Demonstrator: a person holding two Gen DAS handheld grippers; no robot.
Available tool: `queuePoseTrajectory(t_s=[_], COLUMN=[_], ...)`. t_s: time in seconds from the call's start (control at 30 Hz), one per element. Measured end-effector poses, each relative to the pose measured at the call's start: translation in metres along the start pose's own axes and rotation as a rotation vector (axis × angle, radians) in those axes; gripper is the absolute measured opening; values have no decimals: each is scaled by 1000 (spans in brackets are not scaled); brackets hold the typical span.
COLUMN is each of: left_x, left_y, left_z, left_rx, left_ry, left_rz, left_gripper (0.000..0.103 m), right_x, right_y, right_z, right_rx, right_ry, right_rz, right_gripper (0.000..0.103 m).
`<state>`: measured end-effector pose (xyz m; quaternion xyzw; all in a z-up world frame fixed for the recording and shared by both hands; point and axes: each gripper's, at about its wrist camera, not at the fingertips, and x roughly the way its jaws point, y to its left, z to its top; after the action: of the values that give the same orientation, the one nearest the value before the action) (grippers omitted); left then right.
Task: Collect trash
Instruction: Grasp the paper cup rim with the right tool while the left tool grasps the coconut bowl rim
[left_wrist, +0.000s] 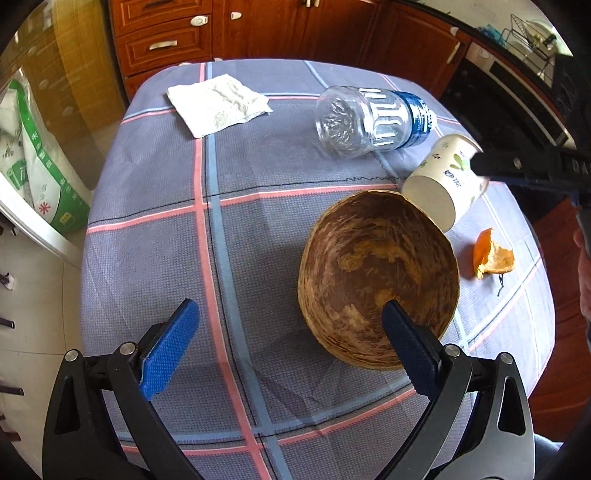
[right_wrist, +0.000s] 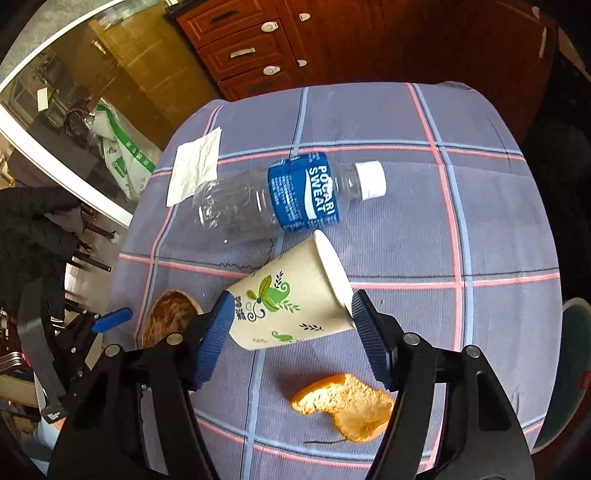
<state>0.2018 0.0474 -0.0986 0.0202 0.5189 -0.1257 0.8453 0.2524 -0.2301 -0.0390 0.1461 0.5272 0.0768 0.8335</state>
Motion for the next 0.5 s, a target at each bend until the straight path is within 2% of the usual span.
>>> queuePoseTrajectory(t_s=[0.1,0.17,0.23,0.4,0.47,0.5], left_x=[0,1,2,6,8,9], left_y=[2,1,0,-5,-7,-8], left_z=[-3,-4,-5,-3,-3,-3], left_rx=[-7,-5,-1,3,6,8], left_ry=[5,9,15,23,25,27], left_rz=[-1,-1,-1,-10,-10,-8], left_gripper=[99,99,99,99,99,99], right_x=[-1,-1,0,14,24,28], right_y=[7,10,15,17,15,15], right_z=[-13,-19,-24,-24,-25,-25], right_rx=[-10,-11,-14,12,38,46], right_ry=[18,30,38,62,76,83], right_rz=[20,39,61,110,130,132], right_gripper=[41,24,19,22,34,36])
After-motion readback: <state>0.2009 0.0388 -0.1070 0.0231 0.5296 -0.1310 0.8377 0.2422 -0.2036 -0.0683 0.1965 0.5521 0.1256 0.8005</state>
